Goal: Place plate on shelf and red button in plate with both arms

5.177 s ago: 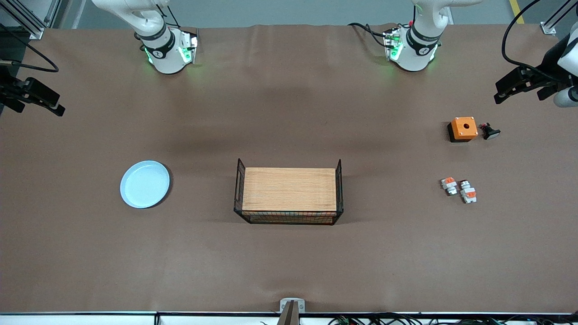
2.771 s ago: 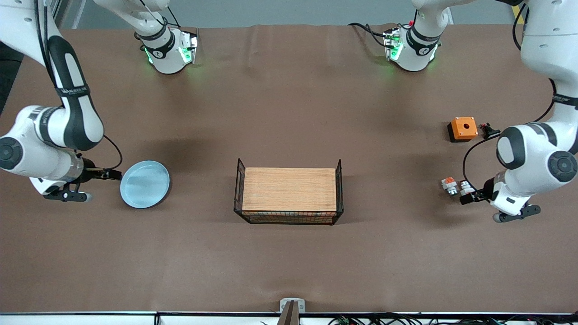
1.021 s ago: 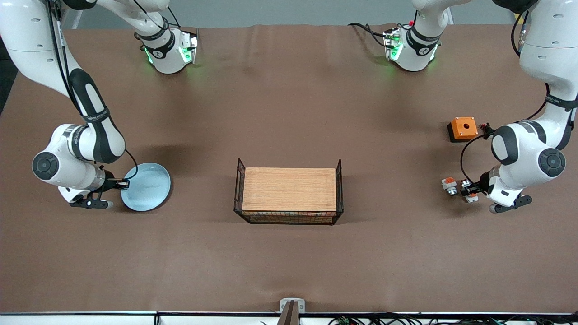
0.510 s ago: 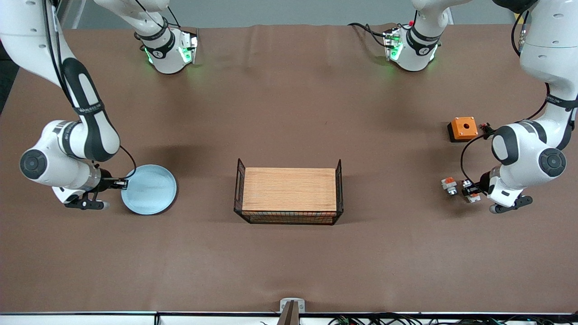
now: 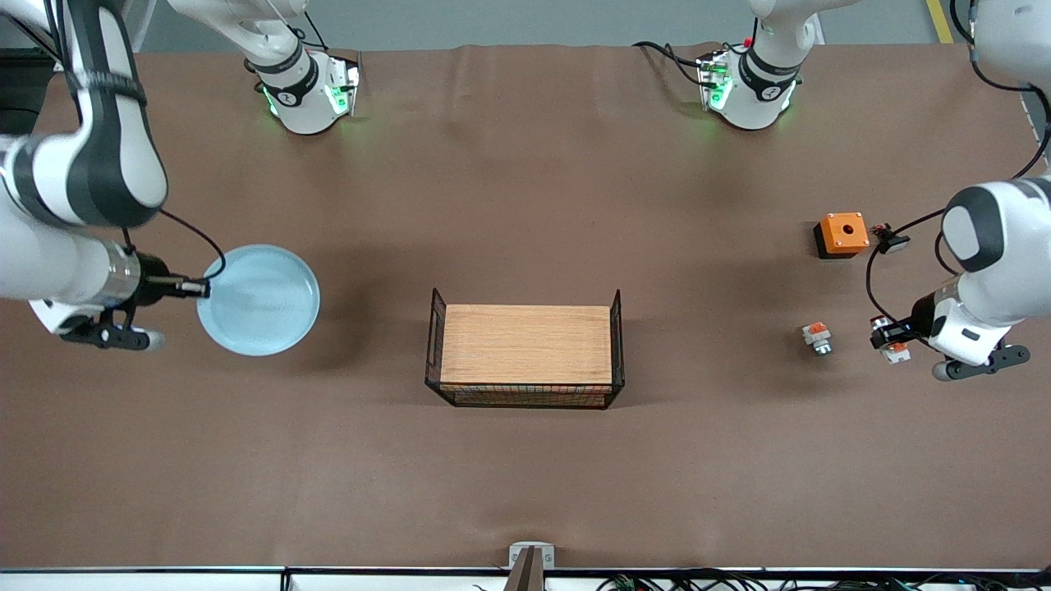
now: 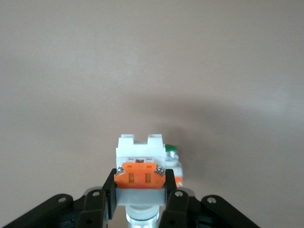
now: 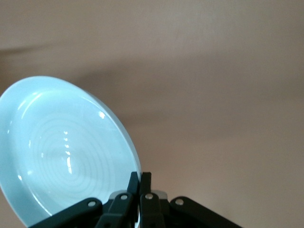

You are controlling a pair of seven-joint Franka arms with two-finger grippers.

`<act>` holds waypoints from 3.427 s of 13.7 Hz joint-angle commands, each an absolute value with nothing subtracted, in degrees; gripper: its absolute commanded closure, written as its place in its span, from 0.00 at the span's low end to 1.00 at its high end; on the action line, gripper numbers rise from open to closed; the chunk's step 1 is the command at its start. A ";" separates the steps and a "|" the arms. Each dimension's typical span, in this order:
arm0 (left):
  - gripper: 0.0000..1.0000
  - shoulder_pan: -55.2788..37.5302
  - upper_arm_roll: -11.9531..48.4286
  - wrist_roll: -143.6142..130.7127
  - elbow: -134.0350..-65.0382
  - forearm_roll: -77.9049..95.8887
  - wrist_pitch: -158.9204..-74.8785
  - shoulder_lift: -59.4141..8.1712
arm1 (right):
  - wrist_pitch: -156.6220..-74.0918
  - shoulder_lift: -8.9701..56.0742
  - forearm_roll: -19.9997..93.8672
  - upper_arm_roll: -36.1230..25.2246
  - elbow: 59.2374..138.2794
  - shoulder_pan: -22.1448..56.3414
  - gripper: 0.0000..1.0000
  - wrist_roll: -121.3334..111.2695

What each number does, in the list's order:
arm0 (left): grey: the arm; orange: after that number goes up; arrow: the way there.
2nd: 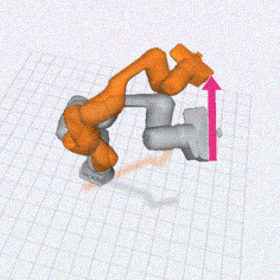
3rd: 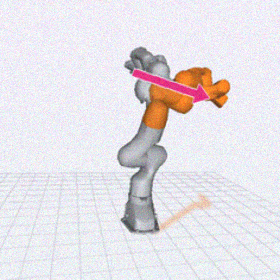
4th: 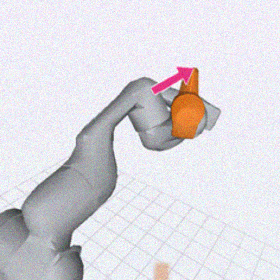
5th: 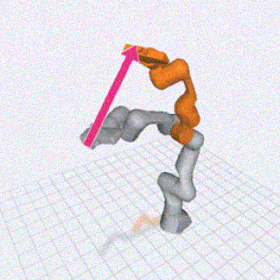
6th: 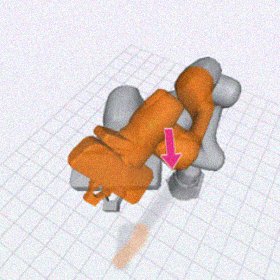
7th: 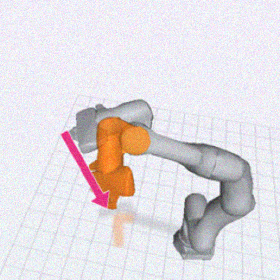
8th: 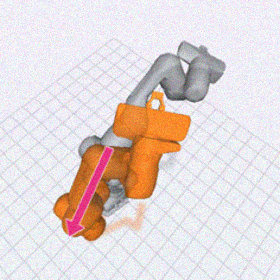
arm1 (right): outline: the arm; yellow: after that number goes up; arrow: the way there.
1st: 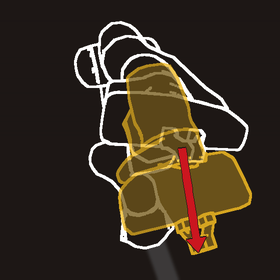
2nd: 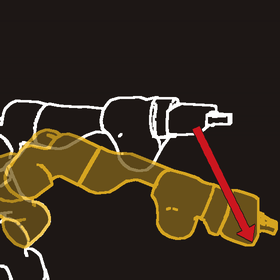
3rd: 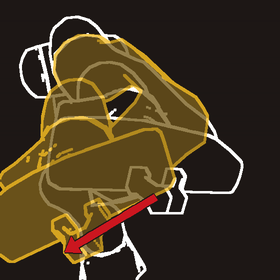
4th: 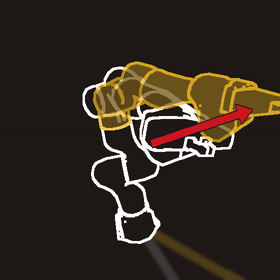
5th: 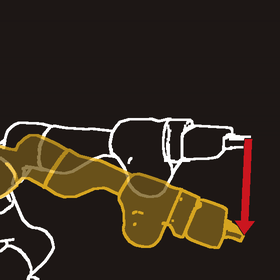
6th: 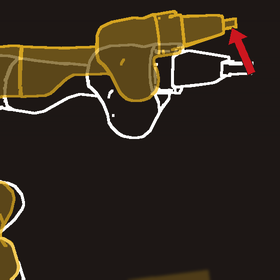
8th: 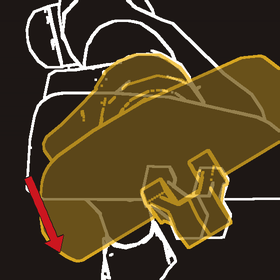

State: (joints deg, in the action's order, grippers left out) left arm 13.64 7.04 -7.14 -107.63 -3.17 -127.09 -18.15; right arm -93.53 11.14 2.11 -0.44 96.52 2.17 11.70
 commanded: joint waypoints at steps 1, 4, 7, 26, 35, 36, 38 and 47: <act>1.00 13.89 9.31 -7.03 -105.83 -4.04 -120.53 -14.34 | -80.83 8.88 2.81 -0.53 88.28 8.41 1.00 26.57; 1.00 13.89 11.59 -7.47 -99.77 -3.34 -110.42 -13.98 | -74.28 8.96 6.74 -0.53 80.09 16.41 1.00 48.35; 1.00 13.80 14.76 -12.36 -96.86 -0.80 -104.16 -13.18 | -75.75 9.23 16.24 -0.53 79.19 21.95 1.00 72.88; 1.00 13.71 24.25 -28.82 -96.50 -0.79 -102.30 -11.86 | -108.98 23.99 16.35 -0.79 79.80 37.70 1.00 107.49; 1.00 13.36 25.75 -31.29 -96.33 -0.70 -102.66 -12.74 | -113.02 28.74 15.38 -0.79 79.63 39.64 1.00 107.31; 1.00 13.19 25.75 -31.29 -95.89 -0.62 -102.66 -12.83 | -114.07 29.18 15.38 -0.88 79.63 39.55 1.00 107.31; 1.00 13.09 25.84 -31.64 -95.71 1.48 -102.92 -13.53 | -115.05 30.49 15.47 -0.88 79.63 39.20 1.00 106.97; 1.00 9.32 26.01 -42.70 -91.50 5.10 -103.27 -16.52 | -116.63 32.08 14.50 -0.88 79.63 39.29 0.74 107.05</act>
